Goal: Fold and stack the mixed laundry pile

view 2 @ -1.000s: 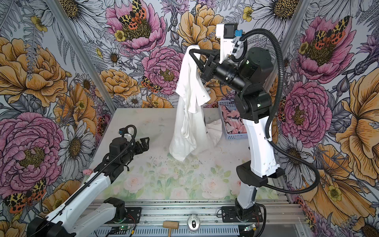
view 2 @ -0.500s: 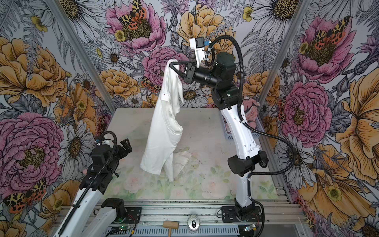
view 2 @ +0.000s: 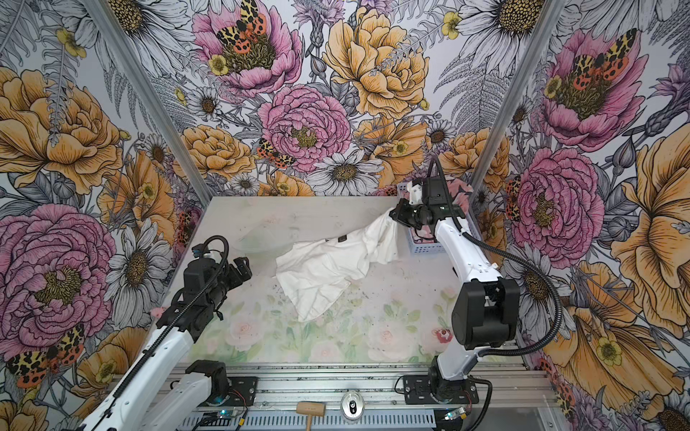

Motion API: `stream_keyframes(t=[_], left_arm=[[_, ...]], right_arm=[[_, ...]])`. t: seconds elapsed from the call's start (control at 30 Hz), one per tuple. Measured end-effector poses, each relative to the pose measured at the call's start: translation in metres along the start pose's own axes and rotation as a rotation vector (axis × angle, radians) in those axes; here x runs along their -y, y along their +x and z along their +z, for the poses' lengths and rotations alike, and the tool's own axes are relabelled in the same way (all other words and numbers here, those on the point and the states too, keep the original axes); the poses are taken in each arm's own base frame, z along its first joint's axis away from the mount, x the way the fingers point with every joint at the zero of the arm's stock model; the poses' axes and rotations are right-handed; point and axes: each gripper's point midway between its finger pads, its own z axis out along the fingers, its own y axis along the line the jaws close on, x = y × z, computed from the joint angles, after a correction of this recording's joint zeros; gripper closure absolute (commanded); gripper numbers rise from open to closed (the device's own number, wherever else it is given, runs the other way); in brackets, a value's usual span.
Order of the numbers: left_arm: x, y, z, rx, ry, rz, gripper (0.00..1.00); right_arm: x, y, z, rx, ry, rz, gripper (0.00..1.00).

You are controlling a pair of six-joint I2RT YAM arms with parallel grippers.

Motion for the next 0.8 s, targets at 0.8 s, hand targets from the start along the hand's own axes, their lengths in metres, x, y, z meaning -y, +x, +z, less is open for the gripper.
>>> stream_keyframes(t=[0.8], left_arm=[[0.032,0.039,0.025,-0.128,0.065,0.056,0.01]], right_arm=[[-0.003,0.222,0.106,-0.417,0.237,-0.165,0.33]])
